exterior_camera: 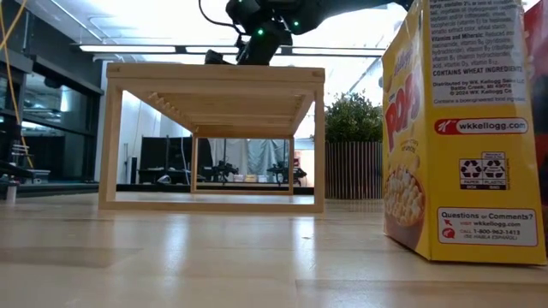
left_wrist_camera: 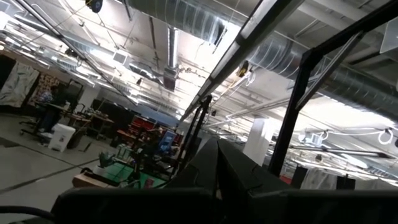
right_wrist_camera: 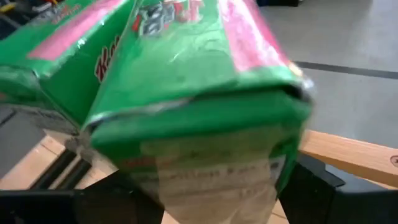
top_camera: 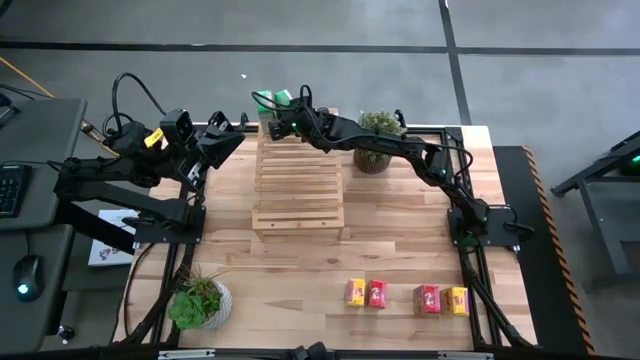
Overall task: Stack cereal on shelf
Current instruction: Put the green cereal box aligned with the other green cereal box on the shelf
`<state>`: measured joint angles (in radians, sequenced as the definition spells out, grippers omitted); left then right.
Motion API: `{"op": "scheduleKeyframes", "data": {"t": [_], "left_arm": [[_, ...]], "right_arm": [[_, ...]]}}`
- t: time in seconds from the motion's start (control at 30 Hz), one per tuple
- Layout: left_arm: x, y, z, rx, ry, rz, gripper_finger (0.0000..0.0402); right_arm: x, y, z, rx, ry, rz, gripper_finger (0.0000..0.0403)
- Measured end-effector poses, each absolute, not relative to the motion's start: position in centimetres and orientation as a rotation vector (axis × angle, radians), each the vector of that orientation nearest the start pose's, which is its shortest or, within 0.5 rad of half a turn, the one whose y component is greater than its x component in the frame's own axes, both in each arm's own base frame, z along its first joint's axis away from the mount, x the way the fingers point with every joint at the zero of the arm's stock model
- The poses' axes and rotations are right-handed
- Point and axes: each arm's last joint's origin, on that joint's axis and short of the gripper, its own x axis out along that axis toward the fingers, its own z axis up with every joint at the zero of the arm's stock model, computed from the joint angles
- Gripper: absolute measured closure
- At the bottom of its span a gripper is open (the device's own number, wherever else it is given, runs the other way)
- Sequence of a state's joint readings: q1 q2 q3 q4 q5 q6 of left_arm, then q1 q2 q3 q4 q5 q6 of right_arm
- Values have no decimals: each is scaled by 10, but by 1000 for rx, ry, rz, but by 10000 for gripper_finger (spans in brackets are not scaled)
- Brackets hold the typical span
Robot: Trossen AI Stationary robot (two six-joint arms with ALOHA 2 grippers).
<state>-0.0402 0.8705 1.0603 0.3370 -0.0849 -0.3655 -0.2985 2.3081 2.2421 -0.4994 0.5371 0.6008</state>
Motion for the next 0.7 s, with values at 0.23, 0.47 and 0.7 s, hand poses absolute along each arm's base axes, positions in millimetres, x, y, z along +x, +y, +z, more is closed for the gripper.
{"op": "scheduleKeyframes", "data": {"t": [0.23, 0.47, 0.7], "left_arm": [[163, -4, 459, -390, -529, -53, 401], [163, -4, 459, -389, -529, -53, 401], [163, -4, 459, -389, -529, -52, 401]], "right_arm": [[493, -165, 299, 477, 339, -932, 159], [487, -163, 308, 469, 368, -912, 159], [484, -160, 311, 480, 408, -858, 159]]}}
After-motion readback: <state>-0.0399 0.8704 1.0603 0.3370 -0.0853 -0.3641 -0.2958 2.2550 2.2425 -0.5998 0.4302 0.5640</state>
